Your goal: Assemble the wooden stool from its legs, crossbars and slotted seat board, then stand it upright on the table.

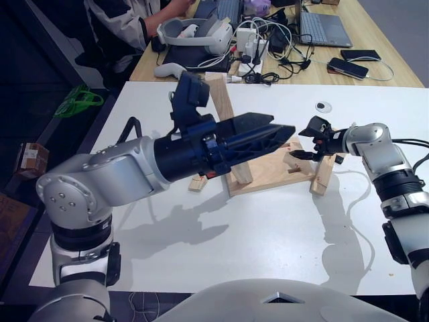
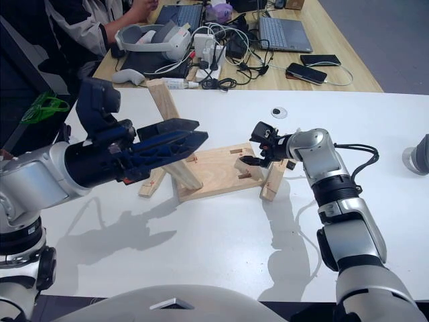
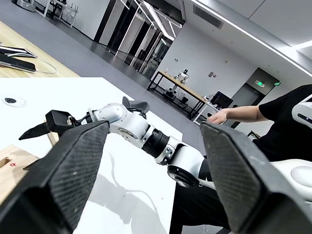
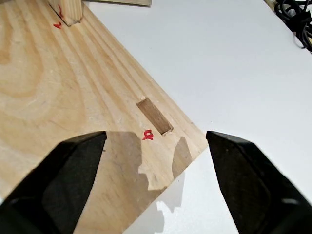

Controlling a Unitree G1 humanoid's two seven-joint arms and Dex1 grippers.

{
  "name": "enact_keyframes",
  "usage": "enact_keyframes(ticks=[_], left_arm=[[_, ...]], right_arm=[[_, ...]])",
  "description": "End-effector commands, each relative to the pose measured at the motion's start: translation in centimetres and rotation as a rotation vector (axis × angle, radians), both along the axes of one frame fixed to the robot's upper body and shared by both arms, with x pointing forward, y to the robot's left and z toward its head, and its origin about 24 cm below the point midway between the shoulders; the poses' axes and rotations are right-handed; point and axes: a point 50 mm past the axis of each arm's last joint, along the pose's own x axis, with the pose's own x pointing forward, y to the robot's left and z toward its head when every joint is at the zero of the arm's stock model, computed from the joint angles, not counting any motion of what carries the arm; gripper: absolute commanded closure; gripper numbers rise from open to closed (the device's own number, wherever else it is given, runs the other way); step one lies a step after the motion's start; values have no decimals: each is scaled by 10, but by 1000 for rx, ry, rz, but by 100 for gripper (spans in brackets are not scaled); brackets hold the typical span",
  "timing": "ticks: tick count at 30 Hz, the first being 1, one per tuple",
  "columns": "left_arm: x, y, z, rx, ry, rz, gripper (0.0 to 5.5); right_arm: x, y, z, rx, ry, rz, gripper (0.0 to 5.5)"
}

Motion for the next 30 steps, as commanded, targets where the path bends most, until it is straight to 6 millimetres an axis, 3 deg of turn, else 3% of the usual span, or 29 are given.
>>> enact_keyframes(ticks=[1, 6, 14, 25, 30], left_arm=[[-8, -2, -6, 25, 12, -67, 205], [-5, -6, -38, 258, 18, -103, 205], [3, 13, -80, 502, 35, -17, 205], [37, 38, -93, 640, -20, 191, 205], [56, 32, -86, 576, -43, 299, 205]], right_arm=[[1, -4, 4, -6, -23, -13, 167], [7, 4, 9, 10, -50, -19, 167], [6, 2, 16, 24, -84, -36, 167], [4, -19, 29, 76, -90, -115, 167], [-6, -29, 30, 79, -60, -112, 167]])
